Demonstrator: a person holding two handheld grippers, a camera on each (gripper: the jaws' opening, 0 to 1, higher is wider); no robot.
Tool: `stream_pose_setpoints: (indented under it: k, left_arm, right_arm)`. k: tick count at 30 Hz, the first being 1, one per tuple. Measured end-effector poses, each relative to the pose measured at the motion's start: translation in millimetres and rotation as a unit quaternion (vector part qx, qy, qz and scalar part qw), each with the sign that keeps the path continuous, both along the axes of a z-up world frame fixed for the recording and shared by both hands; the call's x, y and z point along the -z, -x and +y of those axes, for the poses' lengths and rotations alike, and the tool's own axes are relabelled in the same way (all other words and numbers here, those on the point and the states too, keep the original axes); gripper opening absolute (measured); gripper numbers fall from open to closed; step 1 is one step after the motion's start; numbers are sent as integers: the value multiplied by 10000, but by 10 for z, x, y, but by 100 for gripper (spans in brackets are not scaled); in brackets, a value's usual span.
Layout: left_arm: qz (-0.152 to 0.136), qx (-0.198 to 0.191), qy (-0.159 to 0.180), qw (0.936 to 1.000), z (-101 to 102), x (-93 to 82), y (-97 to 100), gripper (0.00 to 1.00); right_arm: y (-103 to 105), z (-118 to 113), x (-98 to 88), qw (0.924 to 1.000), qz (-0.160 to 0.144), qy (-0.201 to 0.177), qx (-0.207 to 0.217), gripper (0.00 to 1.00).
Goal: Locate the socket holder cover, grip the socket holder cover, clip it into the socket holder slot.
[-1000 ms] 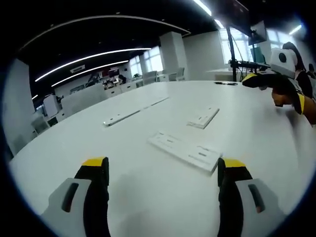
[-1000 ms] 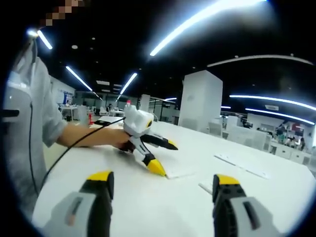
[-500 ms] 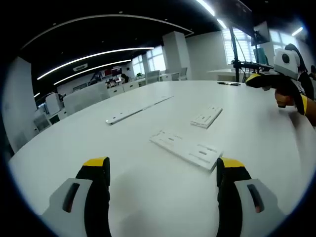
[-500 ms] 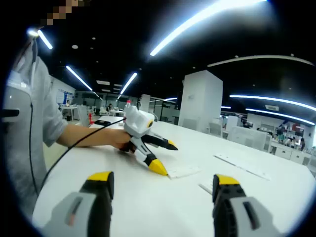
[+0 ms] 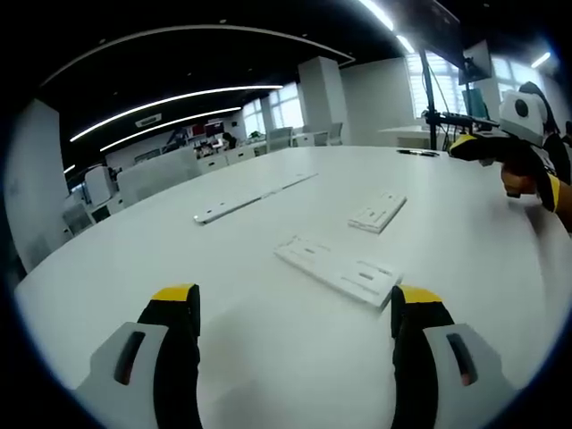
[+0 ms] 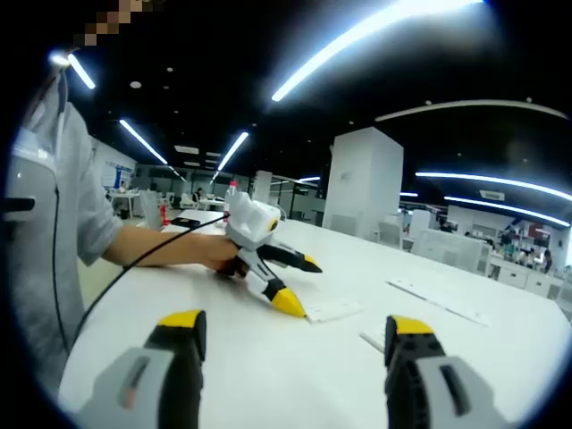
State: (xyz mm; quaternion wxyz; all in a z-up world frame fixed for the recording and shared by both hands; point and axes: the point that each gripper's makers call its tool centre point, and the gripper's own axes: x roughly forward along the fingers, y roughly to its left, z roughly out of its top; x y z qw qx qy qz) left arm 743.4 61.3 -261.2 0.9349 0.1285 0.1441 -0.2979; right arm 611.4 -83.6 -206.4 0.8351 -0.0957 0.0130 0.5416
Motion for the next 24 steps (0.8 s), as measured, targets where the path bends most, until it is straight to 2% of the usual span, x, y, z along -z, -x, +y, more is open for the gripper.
stream_pose_setpoints:
  k: [24]
  left_arm:
    - [17, -145, 52, 9999, 24, 10, -50, 86]
  right_arm:
    - [12, -16, -44, 10000, -33, -60, 19, 83]
